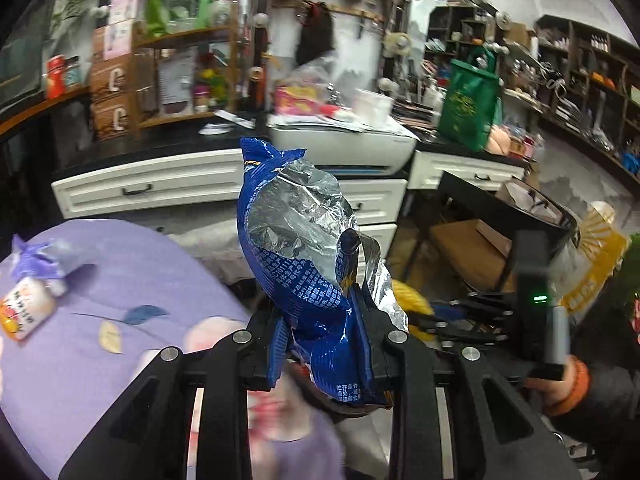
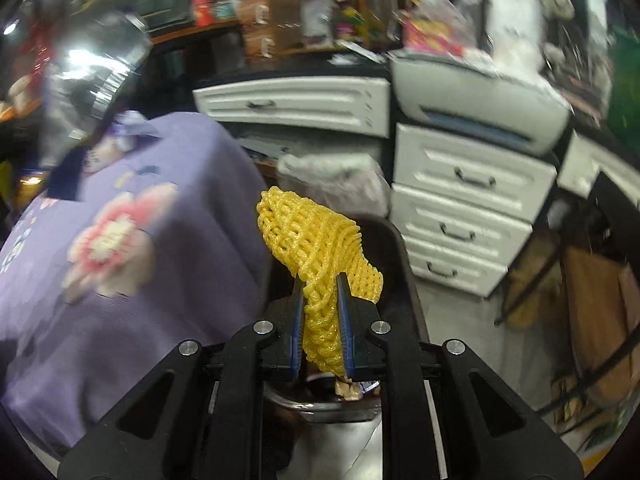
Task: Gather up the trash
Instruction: 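Drop the yellow foam net into the bin with the right tool while the left tool drops the blue wrapper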
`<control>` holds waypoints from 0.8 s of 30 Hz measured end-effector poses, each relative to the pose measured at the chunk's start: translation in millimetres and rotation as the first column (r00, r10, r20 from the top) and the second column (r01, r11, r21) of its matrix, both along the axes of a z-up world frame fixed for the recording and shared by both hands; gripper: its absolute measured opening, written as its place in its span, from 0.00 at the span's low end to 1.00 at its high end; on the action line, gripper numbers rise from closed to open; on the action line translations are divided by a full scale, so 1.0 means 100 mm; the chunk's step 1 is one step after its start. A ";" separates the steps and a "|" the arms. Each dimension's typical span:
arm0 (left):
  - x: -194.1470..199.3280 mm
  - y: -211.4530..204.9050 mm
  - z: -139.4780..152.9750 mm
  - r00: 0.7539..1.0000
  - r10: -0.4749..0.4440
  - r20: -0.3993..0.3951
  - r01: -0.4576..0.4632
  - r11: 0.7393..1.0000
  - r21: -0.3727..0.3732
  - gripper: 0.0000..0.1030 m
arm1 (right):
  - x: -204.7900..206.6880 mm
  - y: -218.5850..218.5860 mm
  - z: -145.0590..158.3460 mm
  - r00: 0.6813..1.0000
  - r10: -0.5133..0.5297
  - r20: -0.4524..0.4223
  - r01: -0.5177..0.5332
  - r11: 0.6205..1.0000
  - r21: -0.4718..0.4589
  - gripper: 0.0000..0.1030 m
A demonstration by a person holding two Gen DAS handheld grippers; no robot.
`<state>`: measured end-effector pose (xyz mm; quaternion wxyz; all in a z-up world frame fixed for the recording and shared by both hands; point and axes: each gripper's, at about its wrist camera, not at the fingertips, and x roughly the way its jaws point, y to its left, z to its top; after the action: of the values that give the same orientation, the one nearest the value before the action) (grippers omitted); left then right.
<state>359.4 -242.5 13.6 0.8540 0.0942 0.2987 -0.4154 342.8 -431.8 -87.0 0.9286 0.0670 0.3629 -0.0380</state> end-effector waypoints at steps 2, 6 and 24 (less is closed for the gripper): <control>-0.08 -0.16 -0.04 1.000 -0.026 -0.017 0.026 1.000 0.001 0.28 | 0.04 -0.11 -0.16 1.000 -0.020 -0.022 0.020 1.000 0.014 0.15; -0.17 -0.43 -0.15 0.999 -0.035 -0.036 0.036 0.999 0.018 0.28 | 0.12 -0.28 -0.54 0.996 -0.052 -0.076 0.057 0.996 0.070 0.15; -0.06 -0.87 -0.76 0.989 0.007 -0.147 0.013 0.990 0.140 0.28 | 0.29 -0.42 -1.24 0.982 -0.131 -0.134 0.141 0.988 0.069 0.59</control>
<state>353.4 -329.8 -62.8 0.8202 0.1235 0.3894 -0.4004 371.9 -473.7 -211.4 0.8951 0.1253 0.4179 -0.0917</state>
